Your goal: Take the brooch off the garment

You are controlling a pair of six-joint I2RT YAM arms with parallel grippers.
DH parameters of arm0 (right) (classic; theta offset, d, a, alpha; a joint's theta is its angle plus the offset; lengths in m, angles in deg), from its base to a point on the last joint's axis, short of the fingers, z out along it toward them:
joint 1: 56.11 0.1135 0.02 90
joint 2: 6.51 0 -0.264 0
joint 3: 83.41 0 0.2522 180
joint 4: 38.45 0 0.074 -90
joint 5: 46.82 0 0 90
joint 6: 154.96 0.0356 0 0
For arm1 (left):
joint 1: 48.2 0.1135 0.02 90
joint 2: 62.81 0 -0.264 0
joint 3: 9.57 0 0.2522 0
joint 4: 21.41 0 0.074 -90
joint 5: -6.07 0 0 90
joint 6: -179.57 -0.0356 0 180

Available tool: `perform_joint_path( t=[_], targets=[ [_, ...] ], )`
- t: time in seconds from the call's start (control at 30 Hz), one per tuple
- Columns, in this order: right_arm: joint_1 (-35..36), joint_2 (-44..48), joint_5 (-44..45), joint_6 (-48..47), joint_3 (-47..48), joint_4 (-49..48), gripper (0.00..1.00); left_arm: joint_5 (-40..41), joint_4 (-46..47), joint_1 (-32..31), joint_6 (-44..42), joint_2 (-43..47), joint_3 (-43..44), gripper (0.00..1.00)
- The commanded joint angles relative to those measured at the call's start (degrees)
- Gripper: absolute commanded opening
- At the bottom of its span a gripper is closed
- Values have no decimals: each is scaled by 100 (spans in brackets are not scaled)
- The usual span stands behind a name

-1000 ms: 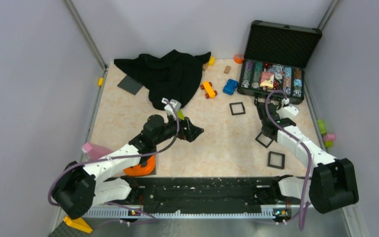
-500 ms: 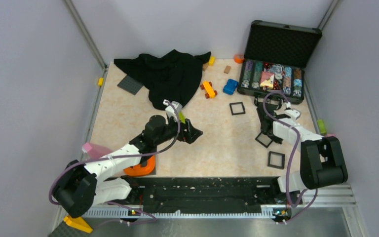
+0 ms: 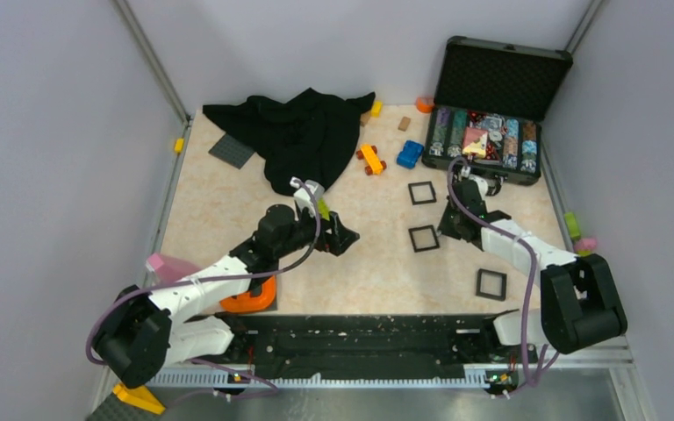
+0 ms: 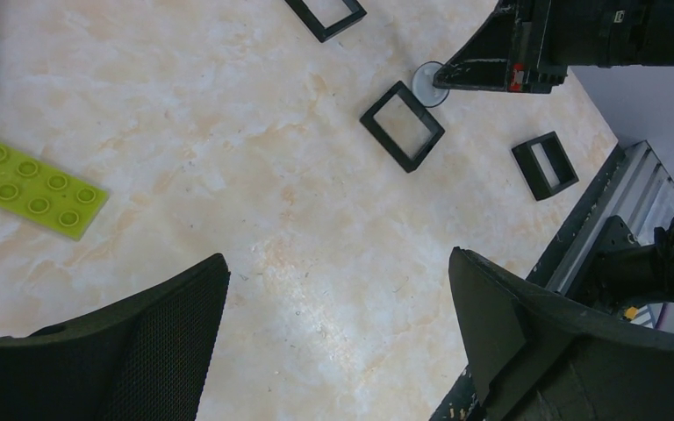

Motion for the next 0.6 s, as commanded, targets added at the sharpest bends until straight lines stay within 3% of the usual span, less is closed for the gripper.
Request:
perform_joint_path(
  t=[0.0, 0.2, 0.33, 0.57],
  targets=[
    [282, -101, -1557, -16, 124, -601, 0, -45, -1, 6, -62, -75, 270, 99],
    [72, 257, -2591, 88, -128, -1290, 0, -32, -137, 29, -54, -139, 347, 99],
    [-87, 506, -2516, -501, -127, -976, 0, -15, -267, 85, 9, -160, 375, 99],
    [-157, 189, -4414, -932, -591, -1909, 0, -62, -387, 177, 26, -98, 354, 99]
  ],
)
